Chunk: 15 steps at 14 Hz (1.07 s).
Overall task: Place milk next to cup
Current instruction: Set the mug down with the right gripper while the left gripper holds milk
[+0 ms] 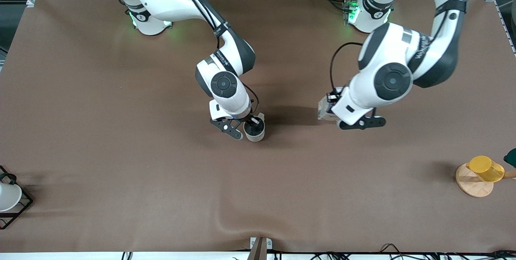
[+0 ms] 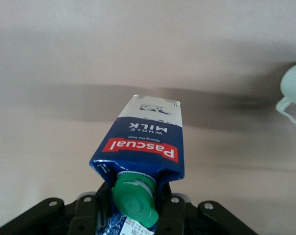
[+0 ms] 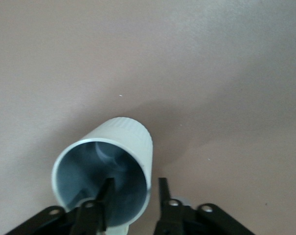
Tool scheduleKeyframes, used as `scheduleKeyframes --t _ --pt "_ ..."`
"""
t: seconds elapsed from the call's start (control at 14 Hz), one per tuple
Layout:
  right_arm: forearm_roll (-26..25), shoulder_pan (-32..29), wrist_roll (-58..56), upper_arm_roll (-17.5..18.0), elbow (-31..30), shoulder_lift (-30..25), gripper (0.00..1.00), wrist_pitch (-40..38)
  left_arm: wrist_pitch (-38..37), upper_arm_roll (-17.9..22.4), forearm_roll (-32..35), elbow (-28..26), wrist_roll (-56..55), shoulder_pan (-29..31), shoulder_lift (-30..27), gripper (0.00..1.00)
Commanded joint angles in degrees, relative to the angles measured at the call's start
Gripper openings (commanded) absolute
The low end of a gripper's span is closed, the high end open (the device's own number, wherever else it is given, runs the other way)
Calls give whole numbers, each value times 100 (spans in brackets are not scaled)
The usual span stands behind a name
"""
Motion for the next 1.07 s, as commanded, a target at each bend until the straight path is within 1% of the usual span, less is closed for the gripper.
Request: scheduleKeyframes --t 0.0,0.14,0.29,0.43,0.57,0.64,0.86,1.0 --pt "42 -29 30 9 302 -101 100 -474 -98 29 -162 50 -583 -290 92 35" --pt "121 -143 4 9 792 -216 100 -1378 -89 29 -250 94 -1092 -562 197 35" --pt "236 -257 -49 0 1040 -330 100 -1925 -89 29 -250 322 -1488 -773 355 35" --pt "245 -555 -590 -8 1041 -690 100 -2260 -81 20 -258 506 -1735 -940 496 35" --pt "236 -907 -1338 -8 1041 -971 100 -2908 -89 37 -259 805 -1833 -1299 680 35" --pt "219 -1065 -1663 -35 1041 -1111 100 -3112 -89 64 -250 884 -1833 -1467 733 35" --pt "157 -1671 -2271 -61 1006 -1481 100 -3552 -28 38 -250 1139 -1772 -1714 857 35" --pt "130 -2154 -2955 -61 997 -1666 100 -3606 7 38 -250 1411 -1754 -1854 1075 35"
